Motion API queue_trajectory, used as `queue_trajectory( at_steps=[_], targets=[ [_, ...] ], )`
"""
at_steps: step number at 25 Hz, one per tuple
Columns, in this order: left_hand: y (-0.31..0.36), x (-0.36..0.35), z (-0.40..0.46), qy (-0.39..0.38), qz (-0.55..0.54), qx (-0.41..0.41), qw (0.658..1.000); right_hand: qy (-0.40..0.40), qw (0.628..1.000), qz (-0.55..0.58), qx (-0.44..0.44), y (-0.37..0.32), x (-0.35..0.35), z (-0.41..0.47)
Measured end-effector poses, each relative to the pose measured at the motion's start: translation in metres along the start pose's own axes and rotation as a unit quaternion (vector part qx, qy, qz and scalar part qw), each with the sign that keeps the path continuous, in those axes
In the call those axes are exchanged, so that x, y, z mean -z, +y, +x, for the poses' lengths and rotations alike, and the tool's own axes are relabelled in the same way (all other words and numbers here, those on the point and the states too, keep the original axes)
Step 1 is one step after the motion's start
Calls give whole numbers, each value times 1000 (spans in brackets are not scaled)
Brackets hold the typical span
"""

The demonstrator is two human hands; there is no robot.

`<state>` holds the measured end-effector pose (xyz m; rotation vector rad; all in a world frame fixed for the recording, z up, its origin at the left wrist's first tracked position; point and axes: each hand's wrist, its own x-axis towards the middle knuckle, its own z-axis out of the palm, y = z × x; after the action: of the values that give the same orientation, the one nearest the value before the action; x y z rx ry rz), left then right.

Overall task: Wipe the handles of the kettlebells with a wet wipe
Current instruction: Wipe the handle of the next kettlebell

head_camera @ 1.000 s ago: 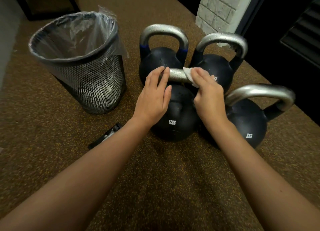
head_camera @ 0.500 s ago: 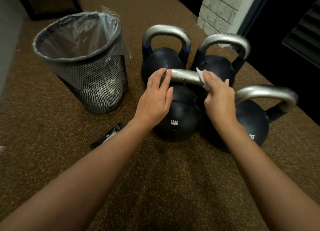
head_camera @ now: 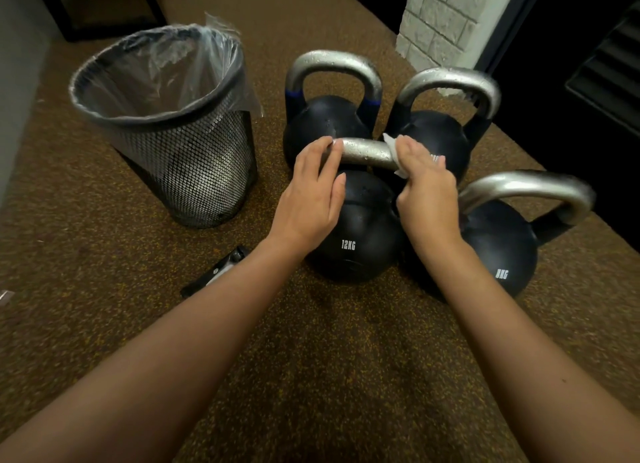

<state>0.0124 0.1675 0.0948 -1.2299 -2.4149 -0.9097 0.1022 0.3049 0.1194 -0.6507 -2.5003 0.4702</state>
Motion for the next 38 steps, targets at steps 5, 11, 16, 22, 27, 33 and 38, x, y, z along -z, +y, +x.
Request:
queue_trajectory(
  at_steps=[5, 11, 16, 22, 27, 33, 38],
  targets=[
    [1, 3, 0, -7, -3, -2, 1000, -7, 998, -21, 66, 12, -7, -32],
    [0, 2, 1, -11, -3, 0, 1000, -22, 995, -41, 94, 3, -13, -27],
    [0, 4, 0, -14, -10, 1, 1000, -9, 996, -53, 76, 27, -9, -39],
    [0, 0, 0, -9, -2, 1, 1000, -15, 995, -38, 92, 11, -10, -31],
    [1, 3, 1, -2, -7, 7, 1000, 10, 998, 21, -54, 10, 2, -2],
    [3, 3, 1, 7, -3, 8, 1000, -55, 998, 17, -5, -3, 28, 16],
    [3, 4, 2, 6, 1, 7, 1000, -201, 974, 3, -107, 0, 49, 46]
  ],
)
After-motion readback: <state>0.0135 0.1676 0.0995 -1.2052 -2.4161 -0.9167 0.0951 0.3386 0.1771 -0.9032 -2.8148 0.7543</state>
